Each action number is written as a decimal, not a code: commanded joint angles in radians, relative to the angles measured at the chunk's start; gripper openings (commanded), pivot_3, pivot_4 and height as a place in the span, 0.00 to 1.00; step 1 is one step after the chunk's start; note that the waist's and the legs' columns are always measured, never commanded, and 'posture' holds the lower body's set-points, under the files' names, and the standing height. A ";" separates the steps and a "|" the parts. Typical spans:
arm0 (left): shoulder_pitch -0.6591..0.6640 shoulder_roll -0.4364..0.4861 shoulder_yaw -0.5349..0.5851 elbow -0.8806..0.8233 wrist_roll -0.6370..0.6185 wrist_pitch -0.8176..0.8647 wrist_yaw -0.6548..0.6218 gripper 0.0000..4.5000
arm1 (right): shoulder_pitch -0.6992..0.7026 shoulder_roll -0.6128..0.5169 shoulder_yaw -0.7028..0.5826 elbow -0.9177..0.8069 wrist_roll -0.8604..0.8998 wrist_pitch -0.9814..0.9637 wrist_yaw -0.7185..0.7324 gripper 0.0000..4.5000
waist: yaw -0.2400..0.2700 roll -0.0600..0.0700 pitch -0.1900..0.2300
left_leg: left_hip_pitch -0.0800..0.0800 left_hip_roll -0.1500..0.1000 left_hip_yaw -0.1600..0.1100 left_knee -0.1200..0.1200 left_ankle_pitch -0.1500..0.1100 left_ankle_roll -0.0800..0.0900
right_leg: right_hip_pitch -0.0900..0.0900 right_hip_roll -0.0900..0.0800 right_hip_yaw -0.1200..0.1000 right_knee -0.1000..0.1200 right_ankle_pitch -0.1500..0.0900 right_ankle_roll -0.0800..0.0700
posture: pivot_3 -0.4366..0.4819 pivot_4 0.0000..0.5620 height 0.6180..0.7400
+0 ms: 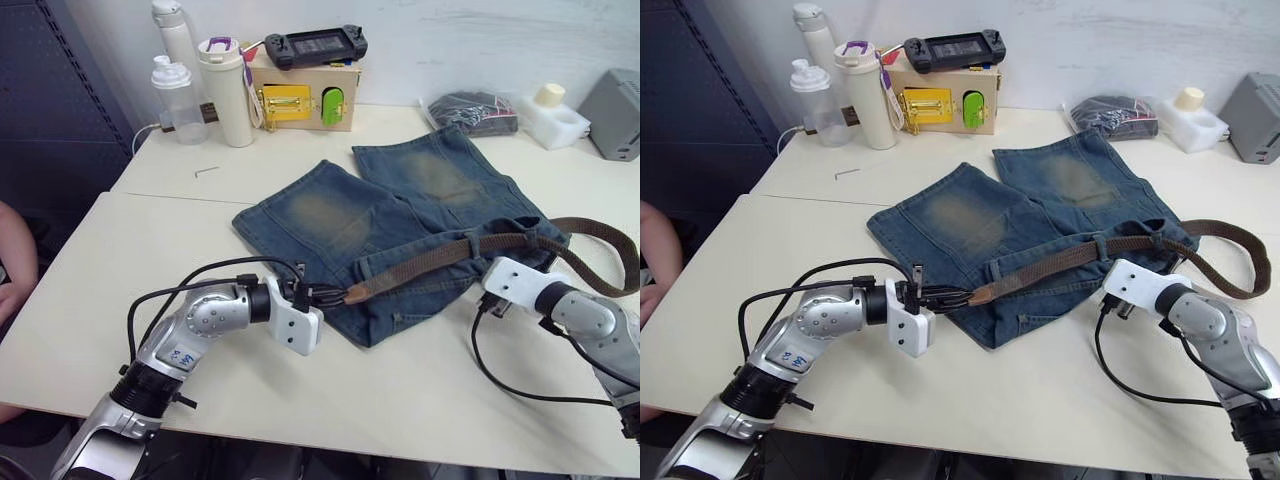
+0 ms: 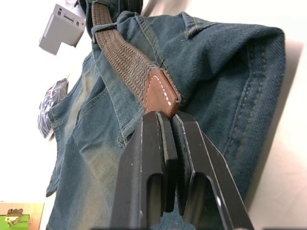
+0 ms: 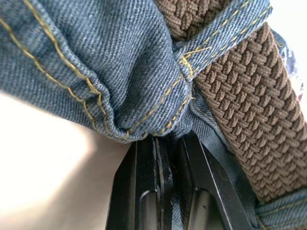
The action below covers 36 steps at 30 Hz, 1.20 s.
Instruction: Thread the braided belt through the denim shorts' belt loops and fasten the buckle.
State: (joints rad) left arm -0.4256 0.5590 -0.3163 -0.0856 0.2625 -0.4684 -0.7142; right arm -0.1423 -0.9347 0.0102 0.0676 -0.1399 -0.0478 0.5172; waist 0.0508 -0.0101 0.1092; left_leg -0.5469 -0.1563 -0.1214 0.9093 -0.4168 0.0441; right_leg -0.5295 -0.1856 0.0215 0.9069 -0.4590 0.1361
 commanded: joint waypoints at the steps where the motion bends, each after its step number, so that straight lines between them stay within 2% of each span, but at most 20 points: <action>1: -0.018 0.010 0.030 0.003 -0.020 -0.014 0.012 0.00 | 0.062 -0.009 -0.040 -0.023 0.066 -0.051 0.090 0.27 | -0.002 0.000 0.000 | 0.000 0.000 0.000 0.000 0.000 0.000 | 0.000 0.000 0.000 0.000 0.000 0.000 | 0.48 0.27 0.22; 5: -0.031 0.013 0.037 0.018 -0.027 -0.022 0.013 0.00 | 0.091 -0.032 -0.128 -0.059 0.178 -0.018 0.198 0.70 | -0.011 0.000 0.000 | 0.000 0.001 0.000 -0.001 0.000 0.000 | -0.001 0.000 0.000 0.000 0.000 0.000 | 0.48 0.27 0.22; 8: -0.039 0.013 0.043 0.028 -0.025 -0.031 0.020 0.00 | 0.094 -0.053 -0.232 -0.167 0.388 0.171 0.321 0.99 | -0.020 0.000 0.000 | -0.001 0.001 0.000 -0.001 0.000 0.000 | -0.001 0.000 0.000 0.000 0.000 0.000 | 0.48 0.27 0.22; 11: -0.045 0.003 0.052 0.039 -0.014 -0.058 0.044 0.00 | 0.083 -0.094 -0.333 -0.339 0.771 0.573 0.420 0.99 | -0.027 0.004 0.002 | -0.002 0.002 0.000 -0.001 0.000 0.000 | -0.002 0.000 0.000 -0.001 0.000 0.000 | 0.48 0.27 0.22; 14: -0.054 -0.008 0.058 0.057 0.011 -0.099 0.087 0.00 | 0.056 -0.116 -0.383 -0.441 1.201 0.936 0.390 0.99 | -0.031 0.005 0.003 | -0.003 0.004 0.001 -0.001 0.000 0.000 | -0.002 0.000 -0.001 -0.003 0.000 -0.001 | 0.48 0.27 0.22; 16: -0.058 -0.009 0.059 0.066 0.024 -0.122 0.107 0.00 | 0.020 -0.104 -0.388 -0.440 1.365 1.076 0.289 0.99 | -0.029 0.003 0.004 | -0.004 0.006 0.000 -0.001 0.000 -0.001 | -0.001 0.000 -0.005 -0.007 0.000 -0.001 | 0.48 0.27 0.22; 18: -0.060 -0.006 0.060 0.072 0.044 -0.147 0.129 0.00 | -0.027 -0.036 -0.337 -0.412 1.518 1.151 0.112 0.99 | -0.027 0.002 0.004 | -0.004 0.007 0.001 -0.001 0.000 -0.001 | 0.000 0.000 -0.006 -0.008 0.000 -0.001 | 0.48 0.27 0.22; 22: -0.068 -0.009 0.067 0.080 0.067 -0.178 0.170 0.00 | -0.042 0.140 -0.185 -0.383 1.930 1.083 -0.326 0.99 | -0.027 0.001 0.005 | -0.005 0.007 0.001 -0.001 0.000 -0.001 | 0.001 -0.001 -0.007 -0.010 0.000 -0.001 | 0.48 0.27 0.22; 24: -0.069 -0.006 0.064 0.083 0.072 -0.184 0.174 0.00 | -0.040 0.202 -0.142 -0.366 2.049 1.014 -0.507 0.99 | -0.028 0.001 0.005 | -0.007 0.007 0.002 0.000 0.000 -0.001 | -0.001 -0.002 -0.006 -0.009 0.000 -0.001 | 0.48 0.27 0.22; 27: -0.068 -0.002 0.060 0.084 0.075 -0.190 0.178 0.00 | -0.029 0.308 -0.123 -0.355 2.112 0.944 -0.664 0.99 | -0.030 0.001 0.005 | -0.007 0.007 0.003 0.000 0.000 -0.001 | -0.002 -0.001 -0.004 -0.008 0.000 -0.001 | 0.48 0.27 0.22; 31: -0.059 0.005 0.058 0.080 0.072 -0.190 0.173 0.00 | -0.031 0.451 -0.172 -0.352 2.112 0.893 -0.760 0.99 | -0.039 0.002 0.004 | -0.004 0.006 0.002 -0.002 0.000 -0.001 | -0.002 0.001 -0.004 -0.006 0.000 -0.001 | 0.48 0.27 0.22; 36: -0.057 0.007 0.052 0.077 0.070 -0.192 0.169 0.00 | -0.045 0.511 -0.200 -0.336 2.112 0.878 -0.829 0.99 | -0.056 0.002 0.004 | -0.001 0.004 0.001 -0.004 0.000 -0.001 | -0.001 0.001 -0.003 -0.003 0.000 -0.001 | 0.48 0.27 0.22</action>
State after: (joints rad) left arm -0.4804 0.5641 -0.2758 0.0137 0.3380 -0.6470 -0.5555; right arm -0.1730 -0.4487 -0.1632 -0.2586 1.9462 0.8486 -0.2975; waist -0.0054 -0.0081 0.1135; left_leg -0.5474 -0.1520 -0.1204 0.9050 -0.4165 0.0433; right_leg -0.5307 -0.1848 0.0192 0.9048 -0.4592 0.1355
